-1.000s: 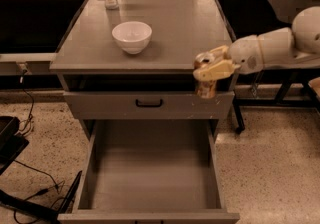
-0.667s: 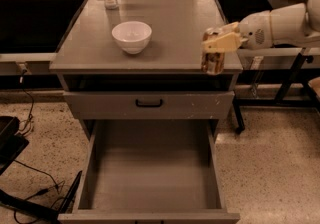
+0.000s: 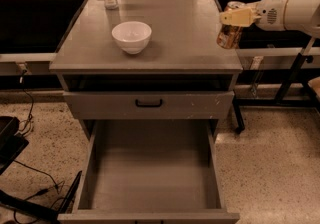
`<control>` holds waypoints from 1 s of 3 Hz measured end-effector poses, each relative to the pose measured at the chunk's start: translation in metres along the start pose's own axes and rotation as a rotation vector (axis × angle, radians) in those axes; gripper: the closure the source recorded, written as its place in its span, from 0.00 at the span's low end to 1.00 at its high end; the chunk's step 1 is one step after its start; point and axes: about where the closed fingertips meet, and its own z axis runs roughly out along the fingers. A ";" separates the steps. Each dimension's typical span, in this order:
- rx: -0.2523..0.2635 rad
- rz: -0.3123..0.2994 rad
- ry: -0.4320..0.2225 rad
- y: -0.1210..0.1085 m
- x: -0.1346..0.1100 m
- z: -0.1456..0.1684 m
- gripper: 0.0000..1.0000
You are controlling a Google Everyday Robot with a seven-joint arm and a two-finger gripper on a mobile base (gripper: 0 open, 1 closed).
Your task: Pick orange can from middle drawer and place on counter
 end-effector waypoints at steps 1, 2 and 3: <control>-0.002 -0.007 -0.009 -0.004 -0.005 0.010 1.00; 0.029 -0.003 -0.061 -0.027 -0.026 0.053 1.00; 0.090 -0.015 -0.096 -0.051 -0.058 0.114 1.00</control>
Offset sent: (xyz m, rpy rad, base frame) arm 0.1461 0.0403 0.0408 0.0794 -0.1662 -0.0971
